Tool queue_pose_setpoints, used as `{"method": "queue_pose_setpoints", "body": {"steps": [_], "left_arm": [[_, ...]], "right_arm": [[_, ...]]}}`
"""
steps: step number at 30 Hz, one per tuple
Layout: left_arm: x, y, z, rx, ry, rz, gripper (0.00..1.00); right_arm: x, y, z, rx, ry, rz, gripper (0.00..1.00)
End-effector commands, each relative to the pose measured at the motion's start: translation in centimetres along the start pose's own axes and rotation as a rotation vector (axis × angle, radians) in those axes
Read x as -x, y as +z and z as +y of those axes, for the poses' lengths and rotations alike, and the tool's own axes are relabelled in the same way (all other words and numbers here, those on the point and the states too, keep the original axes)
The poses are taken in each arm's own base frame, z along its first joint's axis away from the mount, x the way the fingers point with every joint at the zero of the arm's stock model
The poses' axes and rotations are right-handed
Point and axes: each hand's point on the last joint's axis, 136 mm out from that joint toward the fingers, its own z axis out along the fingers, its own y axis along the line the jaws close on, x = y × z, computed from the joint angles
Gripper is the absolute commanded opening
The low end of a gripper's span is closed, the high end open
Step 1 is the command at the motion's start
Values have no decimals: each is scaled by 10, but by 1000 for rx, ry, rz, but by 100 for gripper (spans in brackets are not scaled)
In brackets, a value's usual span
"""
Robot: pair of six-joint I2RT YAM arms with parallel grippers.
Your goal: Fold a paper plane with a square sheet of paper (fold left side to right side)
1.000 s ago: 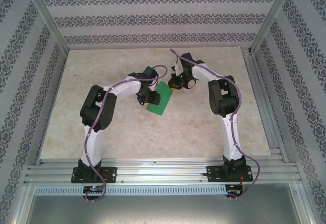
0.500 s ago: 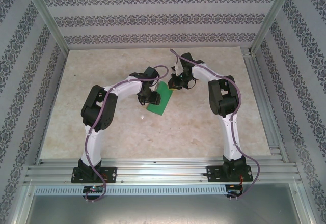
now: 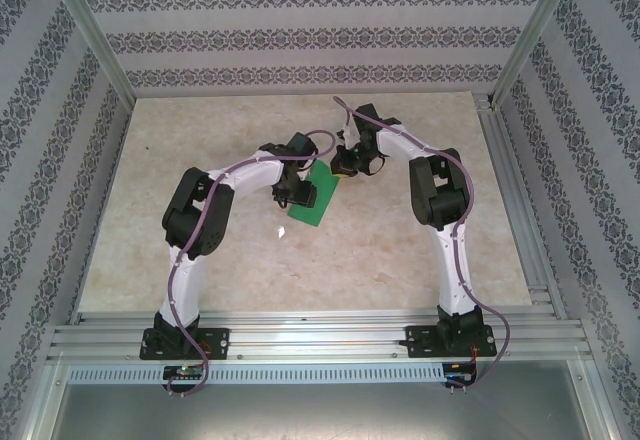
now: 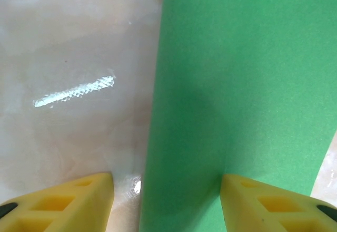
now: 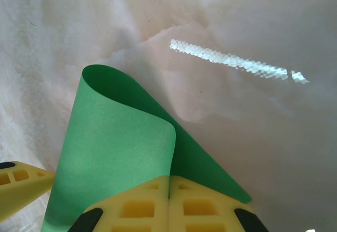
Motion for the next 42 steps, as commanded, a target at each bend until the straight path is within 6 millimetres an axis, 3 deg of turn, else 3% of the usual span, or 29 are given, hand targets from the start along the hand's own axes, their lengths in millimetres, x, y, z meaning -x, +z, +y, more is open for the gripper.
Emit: {"method": "queue_pose_setpoints", "body": {"steps": [1, 24, 27, 37, 42], "left_arm": [[-48, 40, -12, -10, 18, 176, 57], [-76, 61, -9, 71, 33, 238, 56], [-77, 62, -9, 73, 34, 242, 56], [-82, 66, -7, 80, 27, 262, 53], [-83, 66, -7, 80, 26, 263, 53]], "right_arm": [[10, -11, 1, -10, -34, -30, 6], [11, -11, 1, -11, -34, -32, 9], [10, -10, 1, -15, -32, -29, 14], [32, -52, -12, -113, -40, -119, 27], [32, -70, -14, -138, -38, -153, 28]]}}
